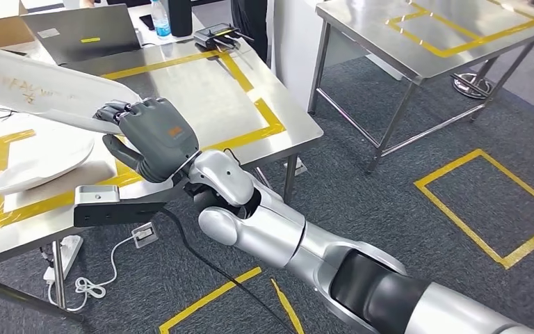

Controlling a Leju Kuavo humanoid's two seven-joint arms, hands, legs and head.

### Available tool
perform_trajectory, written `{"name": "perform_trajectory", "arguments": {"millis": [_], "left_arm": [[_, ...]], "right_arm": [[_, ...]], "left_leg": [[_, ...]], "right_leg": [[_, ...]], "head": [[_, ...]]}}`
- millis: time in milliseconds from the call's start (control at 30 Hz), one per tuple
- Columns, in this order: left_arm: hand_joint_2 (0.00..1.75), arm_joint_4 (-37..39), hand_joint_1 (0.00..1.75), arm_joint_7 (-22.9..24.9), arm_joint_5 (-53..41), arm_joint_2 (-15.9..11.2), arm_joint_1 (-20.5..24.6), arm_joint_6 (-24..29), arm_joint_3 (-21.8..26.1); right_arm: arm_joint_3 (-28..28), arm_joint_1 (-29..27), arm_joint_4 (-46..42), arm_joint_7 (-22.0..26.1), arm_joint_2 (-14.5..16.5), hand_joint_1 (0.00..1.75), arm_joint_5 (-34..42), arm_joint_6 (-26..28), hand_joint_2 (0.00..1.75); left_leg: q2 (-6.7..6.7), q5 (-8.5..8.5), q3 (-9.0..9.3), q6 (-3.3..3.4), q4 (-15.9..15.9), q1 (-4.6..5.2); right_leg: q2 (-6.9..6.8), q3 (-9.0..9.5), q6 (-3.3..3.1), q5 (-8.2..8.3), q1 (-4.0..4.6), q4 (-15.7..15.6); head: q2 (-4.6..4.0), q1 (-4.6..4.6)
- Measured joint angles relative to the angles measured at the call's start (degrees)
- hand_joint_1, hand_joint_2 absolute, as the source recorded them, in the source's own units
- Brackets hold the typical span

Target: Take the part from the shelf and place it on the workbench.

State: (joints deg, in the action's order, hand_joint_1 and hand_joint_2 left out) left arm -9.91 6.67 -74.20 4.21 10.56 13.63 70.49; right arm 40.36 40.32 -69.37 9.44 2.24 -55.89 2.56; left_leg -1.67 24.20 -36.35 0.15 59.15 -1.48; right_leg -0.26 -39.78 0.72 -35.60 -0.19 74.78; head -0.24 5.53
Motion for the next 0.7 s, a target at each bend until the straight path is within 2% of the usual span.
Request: {"name": "perform_trajectory", "arguments": {"millis": [33,67,100,167,200,233,267,300,333,367,433,467,500,533,567,633,700], "left_arm": [[1.75,0.0,0.00,0.0,0.0,0.0,0.0,0.0,0.0],[1.75,0.0,0.00,0.1,0.0,0.0,-0.1,0.0,0.0],[1.75,0.0,0.00,0.1,0.0,0.0,-0.1,0.0,0.0],[1.75,0.0,0.00,0.1,0.0,0.0,-0.1,0.0,0.0],[1.75,0.0,0.00,0.2,0.0,0.0,-0.1,0.0,0.0],[1.75,0.0,0.00,0.2,0.0,0.0,-0.1,0.0,0.0],[1.75,0.0,0.00,0.2,0.0,0.0,-0.2,0.0,0.0],[1.75,0.0,0.00,0.2,0.0,-0.1,-0.3,0.0,0.0],[1.75,0.0,0.00,0.2,0.0,-0.1,-0.3,0.0,0.0],[1.75,0.0,0.00,0.3,0.0,-0.1,-0.4,-0.1,0.0],[1.75,0.1,0.00,0.4,0.0,-0.1,-0.2,-0.1,0.0],[1.75,0.1,0.00,0.4,0.0,-0.1,-0.2,-0.1,0.0],[1.75,0.1,0.00,0.5,0.0,-0.1,-0.3,-0.1,0.0],[1.75,0.1,0.00,0.7,-0.1,-0.1,-0.3,-0.1,0.0],[1.75,0.0,0.00,0.8,-0.2,-0.1,-0.4,-0.1,0.0],[1.75,0.0,0.00,1.0,-0.4,-0.1,-0.3,-0.1,0.0],[1.75,0.0,0.00,1.0,-0.7,-0.1,-0.2,-0.1,0.0]], "right_arm": [[0.0,-0.1,0.1,0.0,0.0,1.75,0.0,0.0,1.75],[0.0,-0.1,0.2,0.0,0.0,1.75,0.0,0.0,1.75],[0.0,0.0,0.2,0.1,-0.1,1.75,0.0,0.0,1.75],[0.0,0.1,0.2,0.1,-0.1,1.75,0.0,0.0,1.75],[0.0,0.1,0.2,0.1,-0.1,1.75,0.0,0.0,1.75],[0.0,0.1,0.2,0.1,-0.1,1.75,0.0,0.0,1.75],[0.0,0.2,0.3,0.1,-0.1,1.75,0.0,0.0,1.75],[0.0,0.2,0.3,0.1,0.0,1.75,0.0,0.1,1.75],[0.0,0.3,0.3,0.1,0.1,1.75,0.1,0.3,1.75],[0.0,0.3,0.3,0.0,0.1,1.75,0.1,0.4,1.75],[-0.1,0.4,0.3,-0.3,0.2,1.75,0.5,0.7,1.75],[-0.2,0.4,0.5,-0.6,0.1,1.75,0.7,0.7,1.75],[-0.3,0.4,0.7,-1.1,0.1,1.75,1.0,0.7,1.75],[-0.5,0.5,1.1,-1.6,0.1,1.75,1.2,0.6,1.75],[-0.8,0.8,1.8,-2.1,0.1,1.75,1.5,0.6,1.75],[-1.6,2.0,3.5,-2.8,0.2,1.75,1.9,0.6,1.75],[-2.6,3.8,6.0,-3.4,0.3,1.75,2.1,0.6,1.75]], "left_leg": [[-0.84,-0.08,-0.08,-0.05,0.0,-0.01],[-1.67,-0.17,-0.11,-0.16,0.1,-0.04],[-2.48,-0.26,-0.13,-0.31,0.1,-0.08],[-3.97,-0.52,-0.41,-0.90,0.2,-0.15],[-4.60,-0.68,-0.65,-1.33,0.2,-0.22],[-5.24,-0.90,-0.87,-1.84,0.1,-0.33],[-5.90,-1.15,-1.06,-2.37,-0.2,-0.40],[-5.94,-1.35,-1.23,-2.73,-0.4,-0.52],[-4.94,-1.18,-1.52,-2.99,-0.1,-0.48],[-3.29,-0.31,-2.24,-3.14,1.3,-0.40],[0.28,3.13,-4.87,-3.35,7.4,-0.22],[0.96,4.97,-6.50,-3.49,11.2,-0.22],[1.18,6.02,-7.59,-3.61,14.1,-0.22],[1.25,6.15,-7.82,-3.67,15.3,-0.22],[1.29,5.29,-6.92,-3.64,14.2,-0.21],[1.60,2.51,-2.66,-3.33,7.1,-0.16],[1.93,1.23,0.66,-2.65,1.3,0.13]], "right_leg": [[0.07,-0.32,-0.02,0.60,-0.07,0.3],[0.25,0.51,-0.11,2.18,-0.15,-1.6],[0.80,2.26,-0.23,4.27,-0.26,-5.3],[3.60,5.64,-0.45,6.92,-0.53,-12.5],[4.62,6.48,-0.55,7.36,-0.52,-14.5],[5.11,6.69,-0.72,7.30,-0.38,-15.3],[4.48,6.74,-0.98,7.49,-0.18,-15.4],[3.79,6.86,-1.38,7.71,-0.20,-15.6],[3.14,7.01,-1.84,7.96,-0.25,-15.9],[2.45,7.15,-2.25,8.20,-0.36,-16.1],[1.17,7.15,-2.75,8.40,-0.30,-16.3],[0.59,7.09,-2.84,8.41,-0.21,-16.3],[0.05,7.04,-2.87,8.40,-0.14,-16.3],[-0.40,7.00,-2.88,8.39,-0.10,-16.2],[-0.77,6.98,-2.87,8.38,-0.07,-16.2],[-1.31,6.95,-2.69,8.28,-0.04,-16.0],[-1.57,6.74,-2.20,8.14,0.17,-15.7]], "head": [[0.00,-0.01],[0.01,0.01],[0.01,0.01],[0.02,-0.01],[0.01,-0.04],[0.01,-0.04],[0.01,-0.03],[0.01,-0.06],[0.01,-0.15],[0.01,-0.25],[0.02,-0.44],[0.02,-0.45],[0.02,-0.45],[0.02,-0.45],[0.02,-0.45],[0.02,-0.45],[0.02,-0.43]]}}
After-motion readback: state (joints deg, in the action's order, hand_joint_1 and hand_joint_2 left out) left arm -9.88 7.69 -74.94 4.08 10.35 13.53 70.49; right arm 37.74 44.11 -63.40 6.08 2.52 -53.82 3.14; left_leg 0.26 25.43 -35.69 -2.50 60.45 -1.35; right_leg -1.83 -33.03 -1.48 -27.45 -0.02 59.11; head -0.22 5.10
